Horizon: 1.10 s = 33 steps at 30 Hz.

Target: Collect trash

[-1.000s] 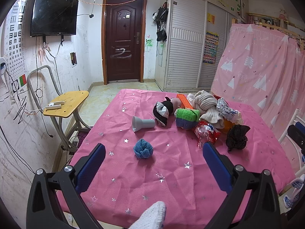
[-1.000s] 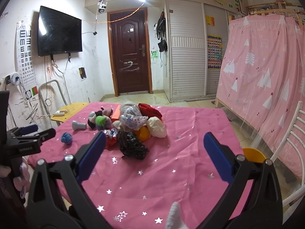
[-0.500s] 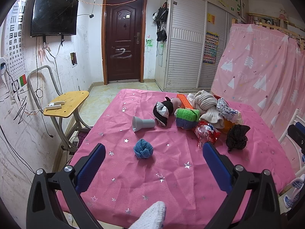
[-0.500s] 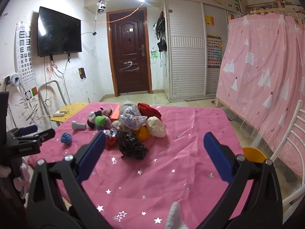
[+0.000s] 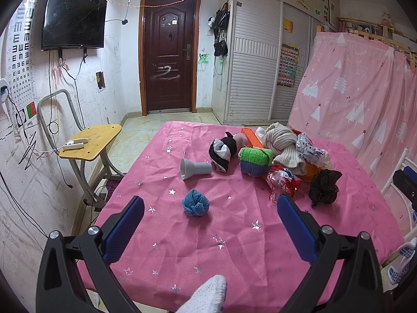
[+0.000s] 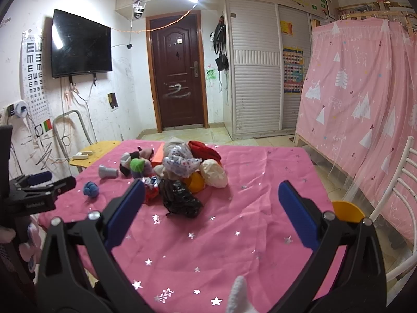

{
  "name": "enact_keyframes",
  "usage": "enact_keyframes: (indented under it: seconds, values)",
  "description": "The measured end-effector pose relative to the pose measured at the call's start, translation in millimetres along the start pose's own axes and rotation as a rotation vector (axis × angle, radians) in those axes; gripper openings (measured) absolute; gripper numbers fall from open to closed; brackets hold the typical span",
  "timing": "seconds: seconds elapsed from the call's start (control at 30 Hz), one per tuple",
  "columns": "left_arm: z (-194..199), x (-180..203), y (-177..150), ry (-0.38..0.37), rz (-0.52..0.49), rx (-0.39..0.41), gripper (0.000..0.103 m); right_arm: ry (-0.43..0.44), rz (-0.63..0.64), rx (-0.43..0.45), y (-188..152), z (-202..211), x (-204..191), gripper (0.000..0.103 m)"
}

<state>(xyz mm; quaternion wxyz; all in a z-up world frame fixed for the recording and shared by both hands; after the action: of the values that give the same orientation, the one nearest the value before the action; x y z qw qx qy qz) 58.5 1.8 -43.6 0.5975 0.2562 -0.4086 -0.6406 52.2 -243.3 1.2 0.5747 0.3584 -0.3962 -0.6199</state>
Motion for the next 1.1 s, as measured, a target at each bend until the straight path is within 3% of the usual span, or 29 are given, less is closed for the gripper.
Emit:
enact_keyframes:
  seconds: [0.2,0.47,0.83,0.9,0.93,1.03,1.1]
  values:
    - [-8.4,-1.5,-2.7,-0.007,-0.001,-0.023,0.094,0.026,0.007,-0.023,-5.0,-7.8,-3.3,0.098]
    - [-32.2,9.2,-10.9,-0.119,-0.075,-0.108,0.094,0.163,0.099,-0.083,-19.9,-31.9,-43.8,0.098]
    - [-62.0,-13.9,-7.4,-0.072,-0.051,-0.191,0.093,0.239,0.066,-0.234,-29.0,-77.7,-58.3,0.098]
    - [-68.9,-18.8,-6.5,-0.059,-0.049,-0.211,0.090,0.249,0.054,-0.264,-31.3,-83.8,-59.0,0.098]
    - [-71.9,-20.5,-6.3,-0.059,-0.048,-0.220,0.083,0.255,0.048,-0.277,-32.4,-86.5,-59.4,0.096]
    - [-82.1,-24.0,-6.8,-0.082,-0.022,-0.249,0.068,0.264,0.046,-0.310,-34.0,-92.8,-61.0,0.076]
    - [-87.3,-24.0,-8.0,-0.086,-0.022,-0.262,0.061,0.270,0.044,-0.332,-34.9,-96.5,-61.8,0.072]
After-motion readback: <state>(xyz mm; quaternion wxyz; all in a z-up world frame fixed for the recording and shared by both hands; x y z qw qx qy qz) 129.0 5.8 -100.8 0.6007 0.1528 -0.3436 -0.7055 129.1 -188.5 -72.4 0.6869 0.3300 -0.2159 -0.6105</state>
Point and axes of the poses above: each gripper's, at about its wrist camera, not at the fingertips, and z roughly against the way its jaws point, x to its right, y to its top, the point moved 7 cm from there along -z, roughly the way its jaws point, and after that the axes turned 12 degrees about -y, right-handed, at the moved point
